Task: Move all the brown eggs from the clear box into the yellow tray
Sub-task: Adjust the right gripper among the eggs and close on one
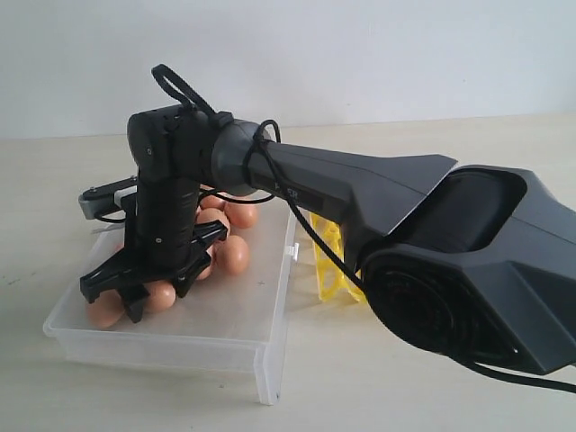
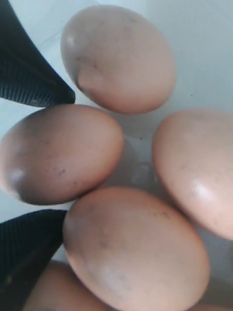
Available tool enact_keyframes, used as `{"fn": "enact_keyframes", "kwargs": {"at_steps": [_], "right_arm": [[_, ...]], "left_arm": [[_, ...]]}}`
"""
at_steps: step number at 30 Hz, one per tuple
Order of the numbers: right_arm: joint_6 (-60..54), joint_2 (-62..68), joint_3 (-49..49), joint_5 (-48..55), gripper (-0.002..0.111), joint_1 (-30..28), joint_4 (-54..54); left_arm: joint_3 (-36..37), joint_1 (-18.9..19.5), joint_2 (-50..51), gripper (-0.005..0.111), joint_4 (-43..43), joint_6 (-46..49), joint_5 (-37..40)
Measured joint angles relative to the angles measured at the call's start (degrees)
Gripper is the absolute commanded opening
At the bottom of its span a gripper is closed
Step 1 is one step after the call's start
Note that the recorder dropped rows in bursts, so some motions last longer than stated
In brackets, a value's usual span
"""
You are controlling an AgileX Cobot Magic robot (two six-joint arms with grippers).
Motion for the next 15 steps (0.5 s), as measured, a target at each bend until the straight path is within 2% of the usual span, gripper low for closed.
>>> {"fn": "enact_keyframes", "kwargs": {"at_steps": [15], "right_arm": [[-0.1,-1.9,0.2,-7.3,0.061,0.0,-3.8]], "left_arm": [[0.0,0.0,0.0,0.0,0.0,0.0,0.0]]}}
